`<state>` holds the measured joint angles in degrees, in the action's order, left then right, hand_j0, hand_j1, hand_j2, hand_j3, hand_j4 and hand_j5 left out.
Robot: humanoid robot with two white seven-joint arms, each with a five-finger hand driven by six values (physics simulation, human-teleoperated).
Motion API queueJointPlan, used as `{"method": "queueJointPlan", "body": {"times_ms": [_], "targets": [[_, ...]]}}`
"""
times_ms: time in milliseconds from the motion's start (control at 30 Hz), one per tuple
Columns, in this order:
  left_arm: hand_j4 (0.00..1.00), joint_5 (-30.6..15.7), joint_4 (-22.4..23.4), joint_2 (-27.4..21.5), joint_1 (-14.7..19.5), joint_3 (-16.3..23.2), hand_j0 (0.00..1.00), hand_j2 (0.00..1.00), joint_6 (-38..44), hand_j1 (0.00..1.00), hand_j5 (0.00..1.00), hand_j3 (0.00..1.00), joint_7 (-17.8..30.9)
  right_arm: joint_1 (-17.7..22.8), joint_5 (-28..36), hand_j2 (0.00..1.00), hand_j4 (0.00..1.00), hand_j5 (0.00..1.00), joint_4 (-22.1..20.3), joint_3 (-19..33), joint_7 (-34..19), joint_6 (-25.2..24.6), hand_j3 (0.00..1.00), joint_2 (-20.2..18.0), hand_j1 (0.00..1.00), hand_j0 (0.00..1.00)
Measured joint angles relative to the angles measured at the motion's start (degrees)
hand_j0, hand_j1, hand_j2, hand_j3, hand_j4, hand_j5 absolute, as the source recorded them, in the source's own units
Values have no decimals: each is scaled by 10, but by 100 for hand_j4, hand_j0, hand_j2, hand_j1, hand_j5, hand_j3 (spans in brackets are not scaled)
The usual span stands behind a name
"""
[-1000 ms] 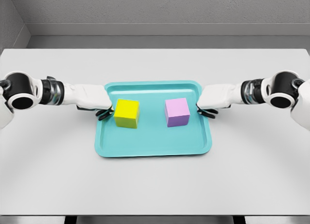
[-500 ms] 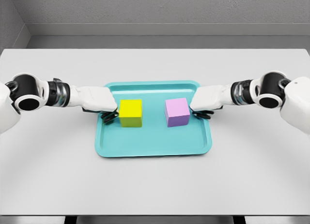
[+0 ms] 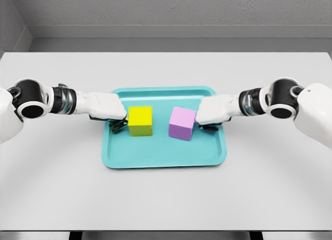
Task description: Push two cubes
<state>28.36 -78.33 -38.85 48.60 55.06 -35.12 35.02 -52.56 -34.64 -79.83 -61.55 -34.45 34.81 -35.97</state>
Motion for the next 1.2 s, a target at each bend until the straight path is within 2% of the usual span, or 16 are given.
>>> {"method": "queueJointPlan", "body": {"times_ms": [233,667,800,933,1067,1200], "targets": [[15,1,20,11,3,0,15,15,0,15,15,15,-1,-14,26,0,0,0,-25,-1,-5,3,0,1,0,0],[15,-5,22,9,6,0,15,15,0,15,15,15,1,-13,31,0,0,0,-25,10,-6,3,0,12,0,0],[15,-5,22,9,6,0,15,15,0,15,15,15,1,-5,38,0,0,0,-27,63,-6,3,0,-23,0,0],[15,-6,22,9,6,0,15,15,0,15,15,15,1,38,41,0,0,0,-32,80,-6,4,0,-50,0,0],[15,-9,21,7,6,0,15,15,1,15,15,15,2,62,43,0,0,0,-99,79,-6,3,0,-98,0,0],[15,-15,18,2,8,0,15,15,1,15,15,15,2,63,45,0,0,0,-122,75,-6,3,0,-111,0,0]]}}
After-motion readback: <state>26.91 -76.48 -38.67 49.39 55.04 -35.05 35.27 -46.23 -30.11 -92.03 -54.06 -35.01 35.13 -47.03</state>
